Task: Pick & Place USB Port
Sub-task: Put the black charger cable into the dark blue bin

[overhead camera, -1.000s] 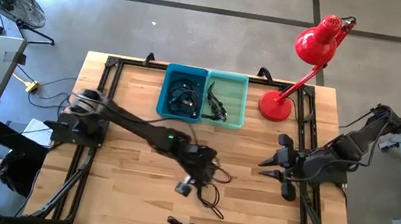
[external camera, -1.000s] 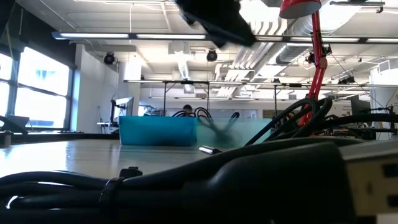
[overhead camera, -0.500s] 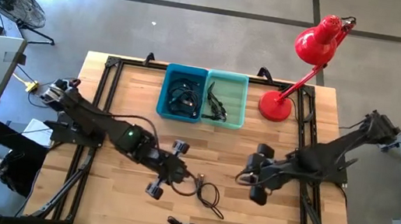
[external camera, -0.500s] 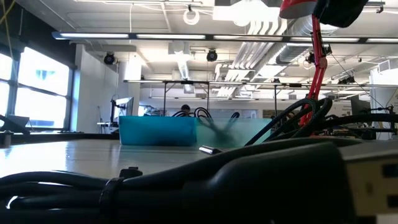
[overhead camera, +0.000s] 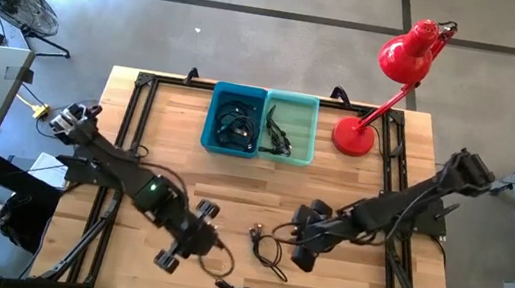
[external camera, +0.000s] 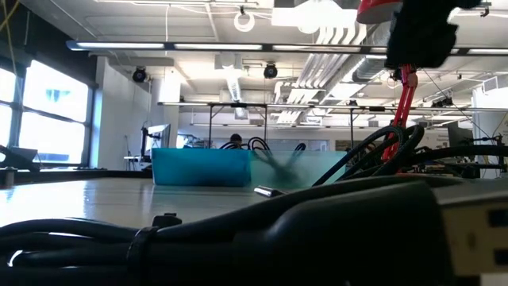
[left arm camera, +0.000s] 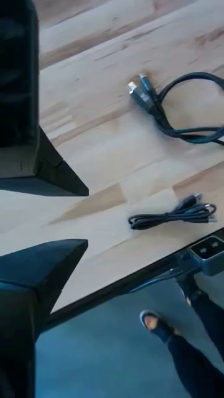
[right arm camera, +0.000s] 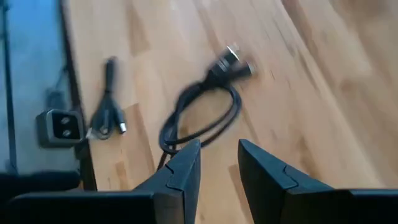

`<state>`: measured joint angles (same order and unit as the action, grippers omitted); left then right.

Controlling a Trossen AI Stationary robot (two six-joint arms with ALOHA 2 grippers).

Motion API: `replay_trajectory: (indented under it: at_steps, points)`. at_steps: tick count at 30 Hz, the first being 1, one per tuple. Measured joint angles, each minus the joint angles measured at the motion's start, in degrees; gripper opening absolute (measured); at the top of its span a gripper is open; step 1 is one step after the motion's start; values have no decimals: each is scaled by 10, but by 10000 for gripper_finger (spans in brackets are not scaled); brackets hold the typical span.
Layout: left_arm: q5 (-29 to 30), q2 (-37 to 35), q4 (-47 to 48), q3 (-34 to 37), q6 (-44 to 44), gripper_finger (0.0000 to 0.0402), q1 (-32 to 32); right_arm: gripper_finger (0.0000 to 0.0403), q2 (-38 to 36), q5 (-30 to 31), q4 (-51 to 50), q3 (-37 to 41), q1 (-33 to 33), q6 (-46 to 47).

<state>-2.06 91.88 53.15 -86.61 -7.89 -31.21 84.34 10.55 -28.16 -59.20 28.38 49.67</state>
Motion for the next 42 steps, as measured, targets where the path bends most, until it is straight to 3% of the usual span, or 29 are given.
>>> replay_trajectory:
  at_steps: [5, 11, 19, 28, 37, 42]
  points:
    - [53, 0, 18, 0, 0, 119, -45, 99, 40, -24, -4, 0, -7, 155]
    - [90, 0, 23, 0, -14, 119, -89, 99, 60, -54, 31, 0, -6, 226]
    - [108, 0, 23, 0, -44, 119, -141, 99, 83, -52, 41, 1, -1, 250]
    - [162, 0, 23, 0, -85, 119, -201, 99, 92, 3, 55, 1, 22, 311]
    - [170, 0, 23, 0, -135, 119, -245, 99, 92, 7, 49, 1, 28, 353]
    - [195, 0, 22, 0, -152, 119, -271, 99, 95, 57, 48, 1, 39, 341]
